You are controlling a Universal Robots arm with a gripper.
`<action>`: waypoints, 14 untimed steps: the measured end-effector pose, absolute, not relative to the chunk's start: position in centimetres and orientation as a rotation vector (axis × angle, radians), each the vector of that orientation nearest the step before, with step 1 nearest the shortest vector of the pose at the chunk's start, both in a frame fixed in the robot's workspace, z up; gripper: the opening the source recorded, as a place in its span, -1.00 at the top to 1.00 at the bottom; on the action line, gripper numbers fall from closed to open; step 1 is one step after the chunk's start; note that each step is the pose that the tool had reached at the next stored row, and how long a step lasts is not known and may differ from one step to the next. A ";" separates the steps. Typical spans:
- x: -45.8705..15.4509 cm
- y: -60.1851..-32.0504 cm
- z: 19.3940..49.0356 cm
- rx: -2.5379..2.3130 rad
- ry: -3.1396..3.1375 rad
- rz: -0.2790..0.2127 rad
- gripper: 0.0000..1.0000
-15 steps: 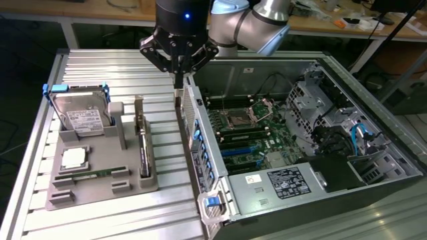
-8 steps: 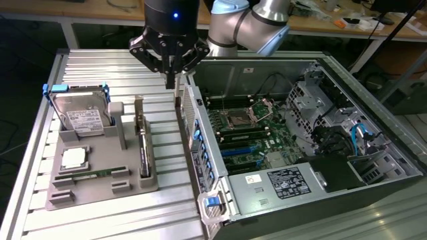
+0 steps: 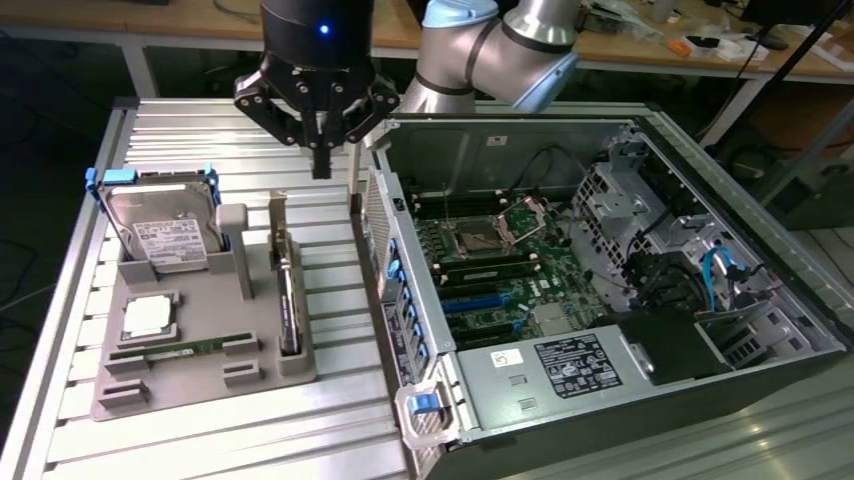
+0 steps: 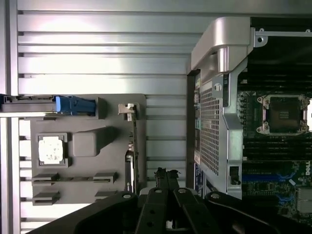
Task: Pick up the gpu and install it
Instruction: 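Reach for the gpu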
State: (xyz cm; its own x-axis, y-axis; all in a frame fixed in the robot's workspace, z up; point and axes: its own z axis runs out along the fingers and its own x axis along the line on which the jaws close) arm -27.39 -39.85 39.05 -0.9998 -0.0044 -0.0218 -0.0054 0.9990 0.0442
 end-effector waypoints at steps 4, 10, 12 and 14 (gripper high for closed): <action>-28.1 -39.9 39.0 -0.014 3.119 0.069 0.79; -29.2 -39.9 39.0 -0.021 3.119 0.069 0.79; -29.4 -39.9 39.0 -0.023 3.119 0.069 0.79; -29.6 -39.9 39.0 -0.025 3.119 0.069 0.79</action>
